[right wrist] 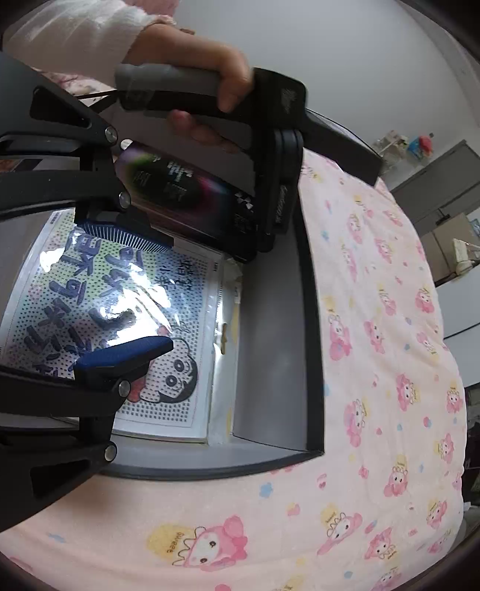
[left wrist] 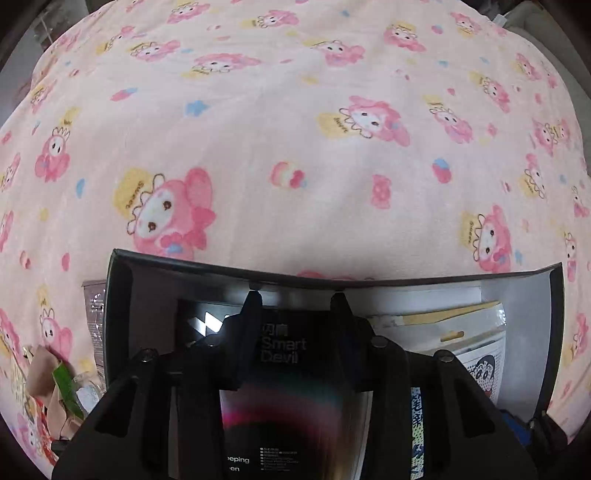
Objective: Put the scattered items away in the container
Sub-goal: 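Push the Smart Devil box upright inside the black box with the left gripper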
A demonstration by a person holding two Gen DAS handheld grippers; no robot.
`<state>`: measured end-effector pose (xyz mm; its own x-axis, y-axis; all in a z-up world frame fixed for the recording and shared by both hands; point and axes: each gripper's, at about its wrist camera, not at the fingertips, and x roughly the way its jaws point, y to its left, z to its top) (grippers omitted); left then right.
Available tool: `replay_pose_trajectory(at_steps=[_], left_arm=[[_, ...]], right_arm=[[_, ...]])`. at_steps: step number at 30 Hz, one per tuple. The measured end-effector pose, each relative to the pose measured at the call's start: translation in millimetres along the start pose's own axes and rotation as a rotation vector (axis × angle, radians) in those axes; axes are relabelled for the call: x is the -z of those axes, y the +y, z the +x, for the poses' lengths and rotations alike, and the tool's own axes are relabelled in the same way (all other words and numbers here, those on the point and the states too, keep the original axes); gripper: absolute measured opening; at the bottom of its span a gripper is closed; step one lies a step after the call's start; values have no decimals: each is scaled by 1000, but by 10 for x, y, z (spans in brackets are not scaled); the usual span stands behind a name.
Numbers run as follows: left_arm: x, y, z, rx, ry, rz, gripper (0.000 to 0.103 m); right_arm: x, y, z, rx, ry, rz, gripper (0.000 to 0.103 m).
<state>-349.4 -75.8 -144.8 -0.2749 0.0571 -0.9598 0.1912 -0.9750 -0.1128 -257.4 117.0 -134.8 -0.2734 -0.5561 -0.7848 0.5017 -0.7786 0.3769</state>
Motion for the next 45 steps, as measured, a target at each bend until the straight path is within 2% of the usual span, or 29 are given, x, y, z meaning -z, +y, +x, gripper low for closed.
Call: replay_pose_trajectory(at_steps=[5,6,8,9,11,13,17,22,26,30,33,35,37,39,43,45], left_arm=[[59,7,-38,7,53,10,38],[82,-17,-52,17,58,18,34],[77,-35,-142,84,20,22,33],[48,-53,-188,87,-12,33,33],[-30,-86,-229,38,-72,37,34],[-80,-90,-137,30,-44,11,34],[-89,-128,63,-63,2,18,34],[-177,-56,109,-43,81,-36,34],[-109,49,104,-28,108,-80,24],[100,176,38,-6,103,-119,12],[195,146,-31,-20,101,-86,12],[186,151,-91,7,111,-99,12],[168,135,-160,59,79,-93,12],[200,115,-199,77,55,-93,12],[521,-34,-268,179,87,-54,16],[766,-116,-356,217,92,-34,19]], right_arm=[[23,8,-4,-13,11,7,44],[23,13,-8,-14,12,7,44],[30,4,-14,-13,13,15,44],[34,-3,-14,-14,13,19,44],[33,-11,-15,-13,12,19,44],[35,-1,-7,-6,13,13,44],[33,7,7,-11,15,9,44],[31,-23,-23,-39,13,12,44],[38,-25,-91,-67,9,13,44],[42,-23,-129,-81,3,11,44],[43,-18,-113,-73,6,5,44],[40,-27,-90,-68,10,8,44],[42,-45,-73,-57,13,13,44],[46,-55,-74,-53,13,17,44],[32,-3,-195,3,-10,-7,44],[11,82,-495,10,-98,-68,44]])
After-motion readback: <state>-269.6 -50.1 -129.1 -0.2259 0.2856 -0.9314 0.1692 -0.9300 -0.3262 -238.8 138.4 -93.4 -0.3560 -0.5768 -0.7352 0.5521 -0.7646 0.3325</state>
